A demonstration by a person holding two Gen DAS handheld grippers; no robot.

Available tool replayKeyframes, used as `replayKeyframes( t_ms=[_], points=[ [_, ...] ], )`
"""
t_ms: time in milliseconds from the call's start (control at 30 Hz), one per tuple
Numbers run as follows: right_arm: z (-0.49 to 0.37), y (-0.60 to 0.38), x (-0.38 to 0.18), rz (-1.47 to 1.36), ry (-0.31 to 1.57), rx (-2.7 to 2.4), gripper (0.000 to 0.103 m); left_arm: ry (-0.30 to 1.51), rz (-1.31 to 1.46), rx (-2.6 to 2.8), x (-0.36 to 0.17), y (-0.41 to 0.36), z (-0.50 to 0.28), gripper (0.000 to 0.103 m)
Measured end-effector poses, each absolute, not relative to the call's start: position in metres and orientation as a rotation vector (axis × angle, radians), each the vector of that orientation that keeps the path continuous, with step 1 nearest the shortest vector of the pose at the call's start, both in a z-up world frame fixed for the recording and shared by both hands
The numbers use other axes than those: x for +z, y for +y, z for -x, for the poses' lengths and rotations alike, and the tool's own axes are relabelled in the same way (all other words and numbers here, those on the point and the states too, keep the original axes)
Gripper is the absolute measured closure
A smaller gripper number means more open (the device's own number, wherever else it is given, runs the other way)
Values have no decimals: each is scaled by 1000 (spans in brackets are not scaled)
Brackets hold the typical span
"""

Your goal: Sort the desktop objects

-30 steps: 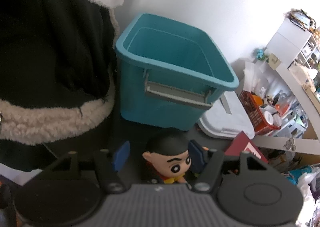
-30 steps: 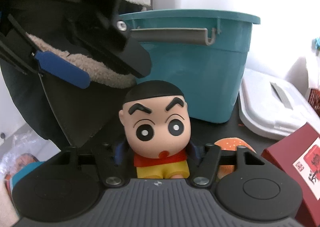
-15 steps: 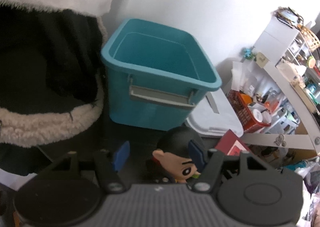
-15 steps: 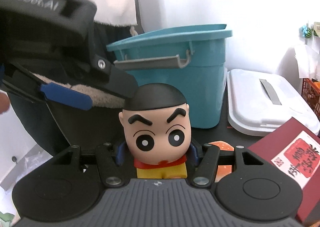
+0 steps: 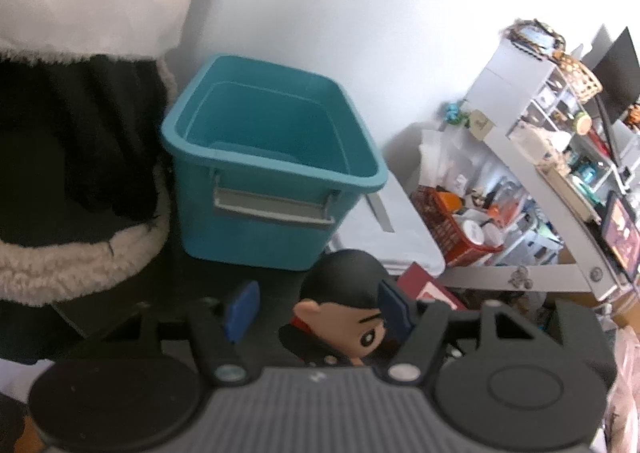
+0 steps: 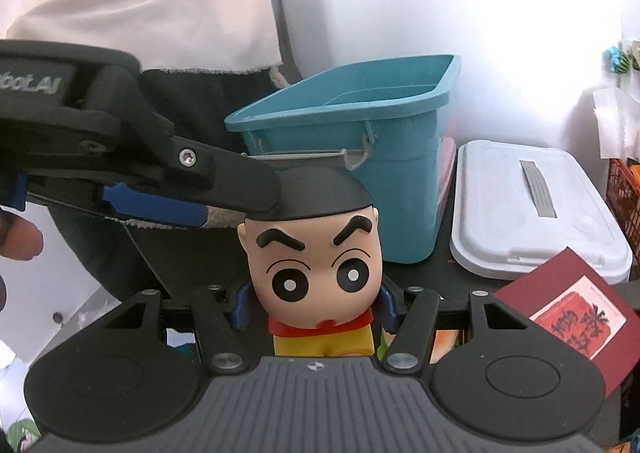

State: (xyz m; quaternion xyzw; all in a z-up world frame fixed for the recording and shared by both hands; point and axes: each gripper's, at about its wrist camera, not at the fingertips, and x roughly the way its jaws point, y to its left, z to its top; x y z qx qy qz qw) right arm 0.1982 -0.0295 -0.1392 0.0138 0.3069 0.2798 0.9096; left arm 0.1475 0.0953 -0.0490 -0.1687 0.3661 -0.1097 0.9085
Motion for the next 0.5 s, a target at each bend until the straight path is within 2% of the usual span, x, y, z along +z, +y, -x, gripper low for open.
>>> replayKeyframes(
  t_ms=[33, 167, 333, 500],
  points=[
    [-187, -35, -122, -22, 638, 586, 41, 756, 350, -242, -48, 95, -147, 33],
    [-193, -40, -114, 14, 665, 628, 41, 757, 349, -282, -46, 90, -146, 33],
    [-203, -51, -117, 34, 695, 674, 41, 756, 311, -321, -47, 71, -148, 33],
    [-174, -67, -114, 35, 697, 730, 41, 765, 306, -334, -52, 60, -151, 33]
  ],
)
